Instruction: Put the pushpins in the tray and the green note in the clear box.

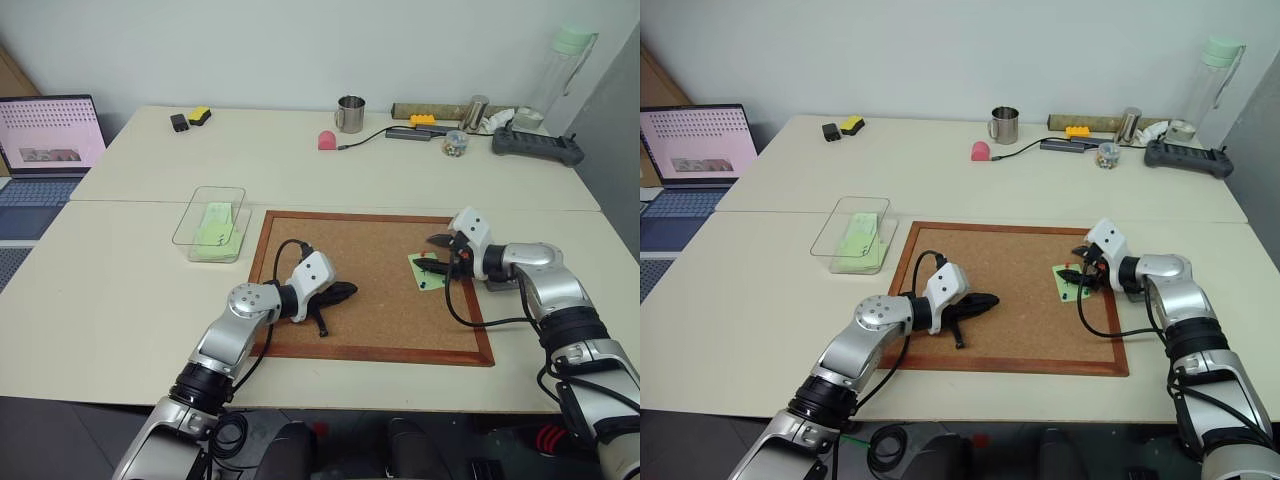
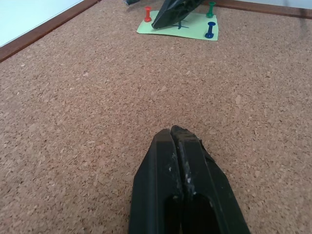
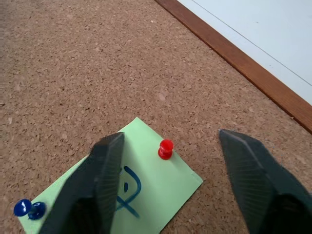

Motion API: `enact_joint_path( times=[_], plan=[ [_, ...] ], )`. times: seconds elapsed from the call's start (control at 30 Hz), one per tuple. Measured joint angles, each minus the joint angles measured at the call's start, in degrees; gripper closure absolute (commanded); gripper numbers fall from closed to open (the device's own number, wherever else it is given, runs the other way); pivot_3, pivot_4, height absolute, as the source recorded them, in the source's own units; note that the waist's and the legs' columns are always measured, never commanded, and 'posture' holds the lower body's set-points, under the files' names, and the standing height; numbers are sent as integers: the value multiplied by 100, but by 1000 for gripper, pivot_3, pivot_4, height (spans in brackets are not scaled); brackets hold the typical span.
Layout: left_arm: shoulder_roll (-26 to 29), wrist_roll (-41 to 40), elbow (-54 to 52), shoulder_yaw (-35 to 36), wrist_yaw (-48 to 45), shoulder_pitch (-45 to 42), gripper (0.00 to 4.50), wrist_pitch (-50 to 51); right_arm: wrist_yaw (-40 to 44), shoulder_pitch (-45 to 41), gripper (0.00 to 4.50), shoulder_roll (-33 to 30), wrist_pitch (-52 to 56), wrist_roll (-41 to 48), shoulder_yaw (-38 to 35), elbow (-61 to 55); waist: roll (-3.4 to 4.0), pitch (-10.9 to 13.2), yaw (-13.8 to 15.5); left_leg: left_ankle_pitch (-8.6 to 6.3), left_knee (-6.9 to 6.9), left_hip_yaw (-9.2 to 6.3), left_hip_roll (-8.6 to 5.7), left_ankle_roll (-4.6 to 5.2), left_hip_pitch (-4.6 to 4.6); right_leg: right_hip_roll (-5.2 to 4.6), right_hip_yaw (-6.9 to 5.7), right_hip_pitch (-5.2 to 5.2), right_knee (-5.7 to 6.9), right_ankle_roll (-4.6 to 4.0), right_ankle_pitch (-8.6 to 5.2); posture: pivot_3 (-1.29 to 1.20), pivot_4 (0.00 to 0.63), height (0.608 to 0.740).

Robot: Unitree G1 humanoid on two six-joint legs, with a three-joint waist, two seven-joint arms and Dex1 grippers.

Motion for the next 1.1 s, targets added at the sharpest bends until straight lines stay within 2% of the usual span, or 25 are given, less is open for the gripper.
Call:
enact_joint_path(
  times=[0.2,0.37,1.1],
  plan=[
    [-2,21,-28,3,20,40,4500,-37,3,0,3275,12,0,32,-69,1,0,0,-2,0,0,0,0,0,0,0,0,0,1,0,0,0,150,740],
    [-3,71,-27,2,18,44,4500,-89,93,1,4432,16,3,33,-68,2,0,0,-2,0,0,0,0,0,0,0,0,0,1,0,0,0,150,740],
    [8,252,-19,-8,27,41,4500,-218,247,120,4484,7,735,284,-390,-684,2,-1,-1,0,0,-2,0,0,1,0,0,1,1,0,0,0,150,740]
  ],
)
